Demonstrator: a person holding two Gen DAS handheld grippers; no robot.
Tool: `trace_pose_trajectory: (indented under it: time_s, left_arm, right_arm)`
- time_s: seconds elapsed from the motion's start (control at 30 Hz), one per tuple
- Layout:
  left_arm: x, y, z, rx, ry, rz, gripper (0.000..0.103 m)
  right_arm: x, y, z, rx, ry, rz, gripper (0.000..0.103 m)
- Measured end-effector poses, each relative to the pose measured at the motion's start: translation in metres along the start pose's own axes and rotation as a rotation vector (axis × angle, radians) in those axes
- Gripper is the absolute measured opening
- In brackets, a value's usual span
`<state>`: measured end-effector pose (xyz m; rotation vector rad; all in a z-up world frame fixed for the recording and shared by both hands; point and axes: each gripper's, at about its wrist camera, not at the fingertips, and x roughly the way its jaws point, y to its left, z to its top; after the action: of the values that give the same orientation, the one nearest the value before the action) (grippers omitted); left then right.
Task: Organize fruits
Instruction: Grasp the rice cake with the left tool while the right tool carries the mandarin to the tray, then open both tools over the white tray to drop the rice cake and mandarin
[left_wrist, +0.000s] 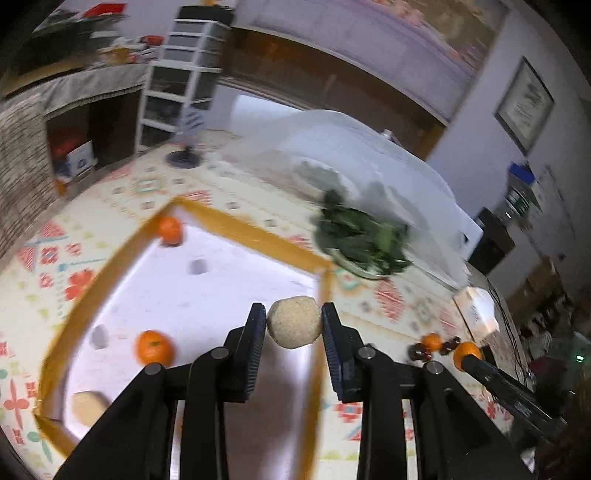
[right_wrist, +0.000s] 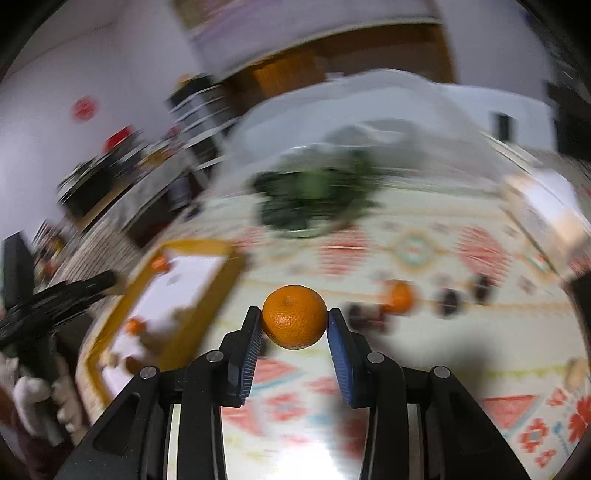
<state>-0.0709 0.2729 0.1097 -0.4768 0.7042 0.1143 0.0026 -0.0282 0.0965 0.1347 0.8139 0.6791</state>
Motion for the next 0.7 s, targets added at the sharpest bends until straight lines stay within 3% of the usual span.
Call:
trace_pose_trajectory:
  time_s: [0.13, 0.33, 0.7]
  left_arm:
    - [0.001, 0.036, -0.009, -0.056, 0.008, 0.017, 0.030]
    - [0.009, 0.071, -0.009, -0.098, 0.025, 0.021, 0.030]
    - [0.042, 0.079, 0.018, -0.072, 0.069, 0.003, 0.030]
  right_arm:
    - [0.036, 0.067, -0.005, -0.070, 0.076, 0.109, 0.039]
    - [0.085, 0.126, -0.021, -0.154, 0.157, 0.153, 0.039]
    - [0.132, 0.163, -0.045, -0.264, 0.259, 0.099, 0.040]
